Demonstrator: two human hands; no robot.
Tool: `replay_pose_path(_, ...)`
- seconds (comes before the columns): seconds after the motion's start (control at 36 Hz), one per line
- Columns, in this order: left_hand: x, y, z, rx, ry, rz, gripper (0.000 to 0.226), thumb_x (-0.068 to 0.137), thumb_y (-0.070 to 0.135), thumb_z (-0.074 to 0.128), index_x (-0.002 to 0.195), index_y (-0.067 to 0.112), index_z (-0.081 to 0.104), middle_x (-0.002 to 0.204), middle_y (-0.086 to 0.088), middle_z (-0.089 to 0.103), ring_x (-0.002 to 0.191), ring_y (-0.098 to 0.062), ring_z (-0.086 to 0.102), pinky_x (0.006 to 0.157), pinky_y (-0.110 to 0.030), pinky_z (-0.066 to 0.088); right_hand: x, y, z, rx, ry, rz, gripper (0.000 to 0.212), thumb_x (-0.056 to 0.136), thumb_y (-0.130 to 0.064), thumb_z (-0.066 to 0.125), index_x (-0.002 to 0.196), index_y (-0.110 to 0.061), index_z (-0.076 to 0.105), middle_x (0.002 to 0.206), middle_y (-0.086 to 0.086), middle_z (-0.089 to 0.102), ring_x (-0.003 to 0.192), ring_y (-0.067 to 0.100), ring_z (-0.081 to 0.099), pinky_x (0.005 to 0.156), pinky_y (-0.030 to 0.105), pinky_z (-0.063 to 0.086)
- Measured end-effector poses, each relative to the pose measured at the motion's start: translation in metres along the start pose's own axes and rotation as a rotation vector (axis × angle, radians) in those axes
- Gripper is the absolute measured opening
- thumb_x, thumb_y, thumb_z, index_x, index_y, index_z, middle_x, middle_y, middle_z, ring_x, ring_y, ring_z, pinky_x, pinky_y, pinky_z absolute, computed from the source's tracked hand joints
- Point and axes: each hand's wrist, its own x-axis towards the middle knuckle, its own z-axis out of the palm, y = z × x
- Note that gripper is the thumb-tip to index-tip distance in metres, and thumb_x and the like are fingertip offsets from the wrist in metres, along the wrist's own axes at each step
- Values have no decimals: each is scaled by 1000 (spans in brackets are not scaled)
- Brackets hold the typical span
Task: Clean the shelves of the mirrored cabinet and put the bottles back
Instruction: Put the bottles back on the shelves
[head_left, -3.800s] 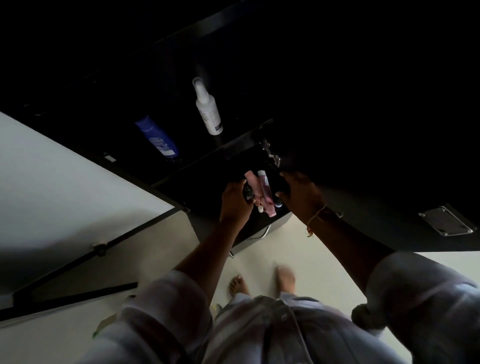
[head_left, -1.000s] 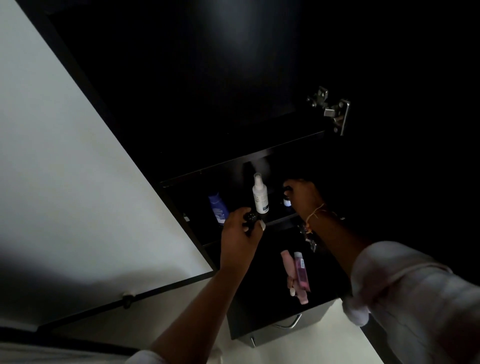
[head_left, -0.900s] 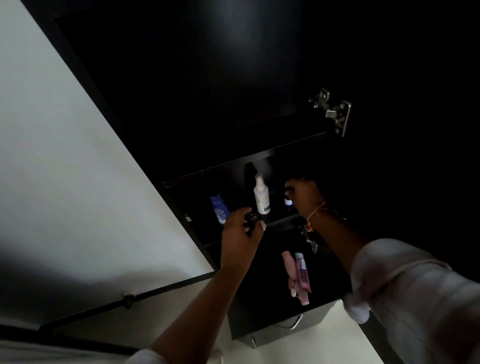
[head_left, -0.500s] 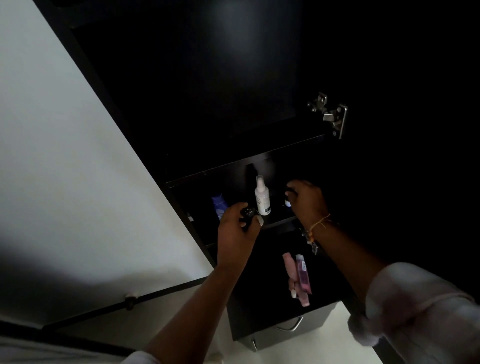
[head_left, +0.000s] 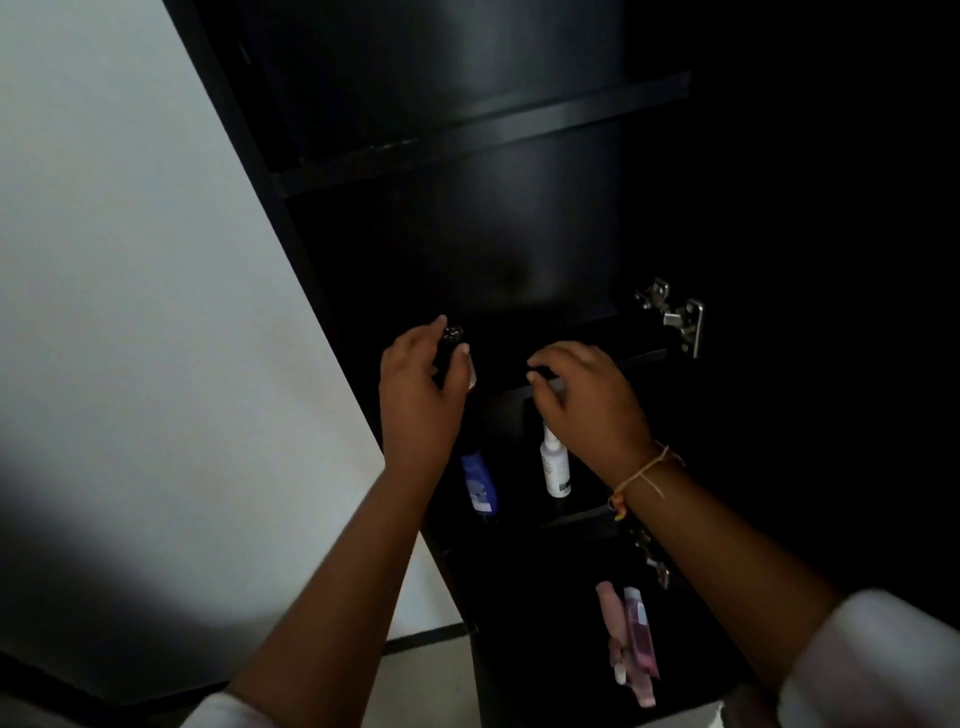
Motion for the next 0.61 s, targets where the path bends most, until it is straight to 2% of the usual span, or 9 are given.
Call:
replay_pose_path(0.08,19,-16,4,58,-20,-50,41,94,30,58,131,13,58,125,-7,59,112,-24,59,95,-44,51,18,3,7,-26,-86,-2,17,85,-23,62,99,-15,68,103,1,66,97,23,60,84,32,51)
replay_pose_path(0.19,35,-19,5,76,-9,-125,37,95,22,60,130,9,59,126,-11,60,112,-25,60,100,-38,48,35,0,13,-73,-126,-8,20,84,-25,62,100,-15,69,102,4,66,96,25,61,82,33,52)
replay_pose_path(0.33,45,-25,7,46,-30,-250,38,95,21,58,132,12,57,130,-12,59,118,-27,58,103,-36,46,51,-3,21,-95,-170,4,23,83,-27,62,101,-14,68,102,7,65,94,26,61,78,33,53)
replay_pose_path(0.5,47,-29,10,30,-17,-278,45,93,27,60,135,15,52,129,-9,60,117,-26,58,101,-42,48,60,-5,26,-128,-218,30,29,84,-31,62,107,-15,66,107,8,65,98,26,61,79,34,53)
replay_pose_path(0.61,45,-28,12,27,7,-263,50,91,23,62,138,13,47,134,-9,56,121,-26,55,103,-41,46,60,-3,28,-138,-221,34,31,83,-32,62,109,-15,65,108,9,64,99,27,61,81,34,53)
